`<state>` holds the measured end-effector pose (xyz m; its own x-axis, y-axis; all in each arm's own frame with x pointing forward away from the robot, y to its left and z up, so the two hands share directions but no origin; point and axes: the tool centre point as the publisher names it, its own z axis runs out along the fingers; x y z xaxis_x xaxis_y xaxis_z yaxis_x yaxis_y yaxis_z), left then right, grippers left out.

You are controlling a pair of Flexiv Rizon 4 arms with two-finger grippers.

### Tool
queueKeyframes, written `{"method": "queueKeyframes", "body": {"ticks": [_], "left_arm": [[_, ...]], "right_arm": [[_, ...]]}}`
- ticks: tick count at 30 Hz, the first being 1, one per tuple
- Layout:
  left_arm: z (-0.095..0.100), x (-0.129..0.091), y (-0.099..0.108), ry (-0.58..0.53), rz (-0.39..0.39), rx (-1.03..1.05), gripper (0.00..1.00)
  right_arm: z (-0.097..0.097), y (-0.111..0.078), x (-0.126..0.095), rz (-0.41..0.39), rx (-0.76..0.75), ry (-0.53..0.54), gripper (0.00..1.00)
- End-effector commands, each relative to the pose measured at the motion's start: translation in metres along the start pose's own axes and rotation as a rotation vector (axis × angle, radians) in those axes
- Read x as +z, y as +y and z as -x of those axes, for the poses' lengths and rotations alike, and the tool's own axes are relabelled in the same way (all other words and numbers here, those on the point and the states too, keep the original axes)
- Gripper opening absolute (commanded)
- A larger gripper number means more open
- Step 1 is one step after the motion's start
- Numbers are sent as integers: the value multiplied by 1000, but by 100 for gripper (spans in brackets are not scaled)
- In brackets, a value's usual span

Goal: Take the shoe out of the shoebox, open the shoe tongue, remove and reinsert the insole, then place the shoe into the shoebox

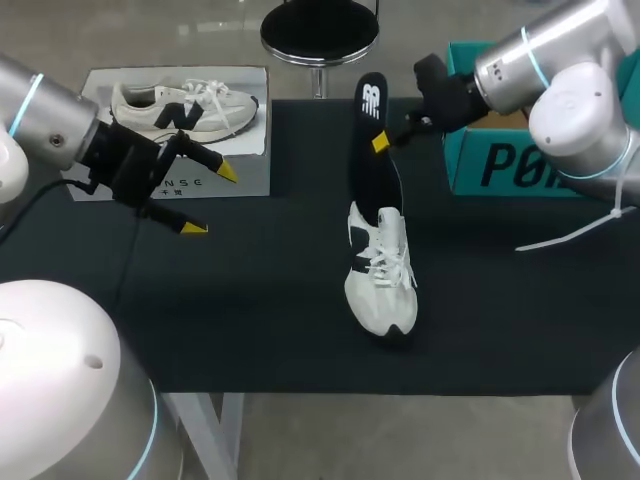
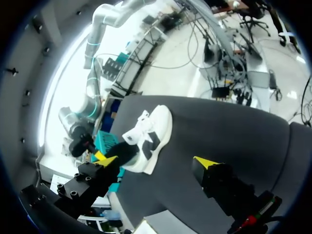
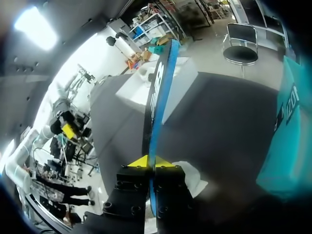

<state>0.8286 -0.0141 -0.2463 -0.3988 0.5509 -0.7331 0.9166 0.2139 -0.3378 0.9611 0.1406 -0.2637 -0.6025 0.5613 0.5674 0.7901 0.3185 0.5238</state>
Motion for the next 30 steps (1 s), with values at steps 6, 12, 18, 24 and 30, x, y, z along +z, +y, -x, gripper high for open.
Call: {"method": "queueKeyframes", "body": {"ticks": [6,12,18,24,30], "left_arm": [[0,0,0,4,2,0,100],[0,0,0,4,2,0,100],[0,0,0,4,2,0,100],[0,0,0,4,2,0,100],[0,0,0,4,2,0,100]], "right_arm": [[15,15,-2,-9,5,-10,0],[21,26,-6,-4,-7,-20,0],[33,21,-6,-42,13,-42,0],[38,4,1,-66,64,-31,0],[36,-4,6,-77,100,-12,0]]}}
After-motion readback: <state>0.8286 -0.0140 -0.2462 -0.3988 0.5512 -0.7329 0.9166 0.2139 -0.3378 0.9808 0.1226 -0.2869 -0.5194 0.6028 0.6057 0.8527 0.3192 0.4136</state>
